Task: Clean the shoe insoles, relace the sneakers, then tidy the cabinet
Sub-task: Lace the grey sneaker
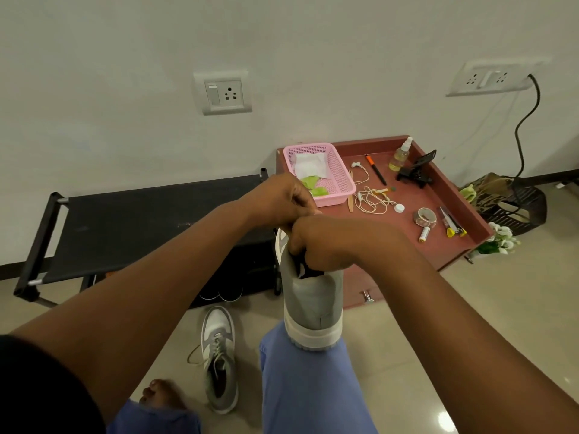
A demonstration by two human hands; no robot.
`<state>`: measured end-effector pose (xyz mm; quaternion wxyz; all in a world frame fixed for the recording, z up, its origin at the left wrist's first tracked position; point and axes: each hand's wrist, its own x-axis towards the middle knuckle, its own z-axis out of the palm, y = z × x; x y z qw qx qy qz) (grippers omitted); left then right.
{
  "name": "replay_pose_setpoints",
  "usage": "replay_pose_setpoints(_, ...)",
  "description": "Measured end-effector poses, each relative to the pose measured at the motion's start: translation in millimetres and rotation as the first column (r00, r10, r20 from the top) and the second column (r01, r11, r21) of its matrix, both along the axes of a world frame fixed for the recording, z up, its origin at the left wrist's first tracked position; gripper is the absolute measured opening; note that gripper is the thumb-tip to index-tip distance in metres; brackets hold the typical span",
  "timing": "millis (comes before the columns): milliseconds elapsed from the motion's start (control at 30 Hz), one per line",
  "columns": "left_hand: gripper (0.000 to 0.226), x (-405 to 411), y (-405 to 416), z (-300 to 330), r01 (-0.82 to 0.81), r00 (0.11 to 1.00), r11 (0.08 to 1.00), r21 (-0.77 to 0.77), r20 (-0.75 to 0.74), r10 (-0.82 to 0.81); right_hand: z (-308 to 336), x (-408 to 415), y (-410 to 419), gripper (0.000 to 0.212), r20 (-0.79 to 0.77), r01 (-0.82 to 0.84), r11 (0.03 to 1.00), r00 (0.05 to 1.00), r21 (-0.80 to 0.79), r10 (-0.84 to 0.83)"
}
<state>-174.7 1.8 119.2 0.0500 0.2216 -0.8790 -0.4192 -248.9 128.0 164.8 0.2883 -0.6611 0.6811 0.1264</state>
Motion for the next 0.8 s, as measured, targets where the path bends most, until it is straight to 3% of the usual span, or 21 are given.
replay_pose_setpoints(100, 0.017, 1.3, -1.2, -1.2, 0.012, 1.0, 1.0, -0.021, 0.023, -0.012, 18.8, -12.2, 15.5, 0.03, 0.144, 0.164, 0.979, 0.979, -0.125, -0.145)
replay_pose_setpoints(200, 0.008, 1.0, 1.3, -2.7, -0.006, 1.0, 1.0, 0.029, 0.008, 0.006, 25.7, -25.1, 29.5, 0.015, 0.339, 0.444, 0.878, 0.866, -0.181, -0.368)
replay_pose_setpoints(300, 0.013, 1.9, 5.4, -3.8, -0.068, 0.997, 0.994, 0.087, -0.015, 0.07, 9.5, -37.4, 30.5, 0.01, 0.23, 0.526, 0.771, 0.851, -0.359, -0.473)
replay_pose_setpoints(400, 0.012, 2.6, 9.0, -4.3, -0.099, 0.994, 0.992, 0.08, -0.034, 0.102, -10.8, -40.2, 29.0, 0.029, 0.118, 0.551, 0.764, 0.829, -0.334, -0.547)
replay_pose_setpoints(567, 0.015, 6.1, 18.7, -4.9, -0.139, 0.989, 0.987, -0.076, -0.067, 0.134, -24.5, -38.3, 26.2, 0.035, 0.079, 0.55, 0.746, 0.821, -0.376, -0.566)
replay_pose_setpoints(800, 0.052, 11.7, 31.8, 2.9, -0.231, 0.946, 0.921, -0.312, 0.151, 0.288, -27.1, -35.5, 24.1, 0.029, 0.115, 0.566, 0.698, 0.806, -0.44, -0.581)
